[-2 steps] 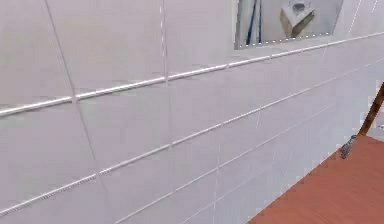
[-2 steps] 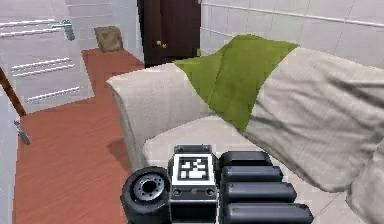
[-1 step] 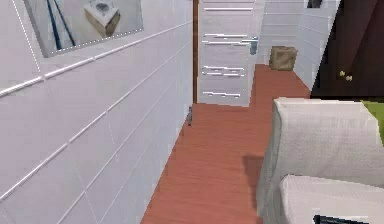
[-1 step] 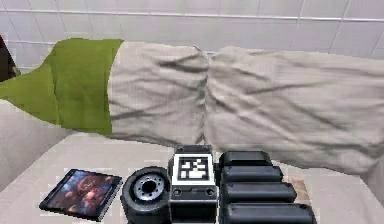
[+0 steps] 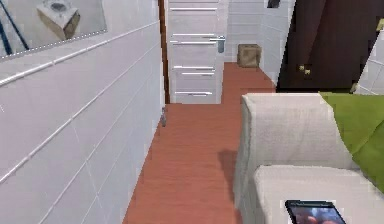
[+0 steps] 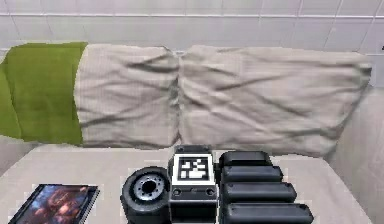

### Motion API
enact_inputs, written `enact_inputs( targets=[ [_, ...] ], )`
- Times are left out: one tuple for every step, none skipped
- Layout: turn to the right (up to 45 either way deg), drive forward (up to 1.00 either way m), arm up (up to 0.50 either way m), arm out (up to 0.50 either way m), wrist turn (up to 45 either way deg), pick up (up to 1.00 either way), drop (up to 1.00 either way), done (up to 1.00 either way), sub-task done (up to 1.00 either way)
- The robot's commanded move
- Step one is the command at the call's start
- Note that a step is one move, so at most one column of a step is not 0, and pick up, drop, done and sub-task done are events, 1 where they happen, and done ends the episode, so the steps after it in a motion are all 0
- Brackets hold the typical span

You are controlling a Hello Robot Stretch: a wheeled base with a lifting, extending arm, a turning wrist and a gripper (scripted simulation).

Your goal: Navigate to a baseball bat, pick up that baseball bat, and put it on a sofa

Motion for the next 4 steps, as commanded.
enact_inputs(
  targets=[
    [0.0,0.4,0.0,0.0,0.0,0.0,0.0,0.0,0.0],
    [15.0,0.0,0.0,0.0,0.0,0.0,0.0,0.0,0.0],
    [0.0,0.0,0.0,0.48,0.0,0.0,0.0,0.0,0.0],
    [0.0,0.0,0.0,0.0,45.0,0.0,0.0,0.0,0.0]
  ],
)
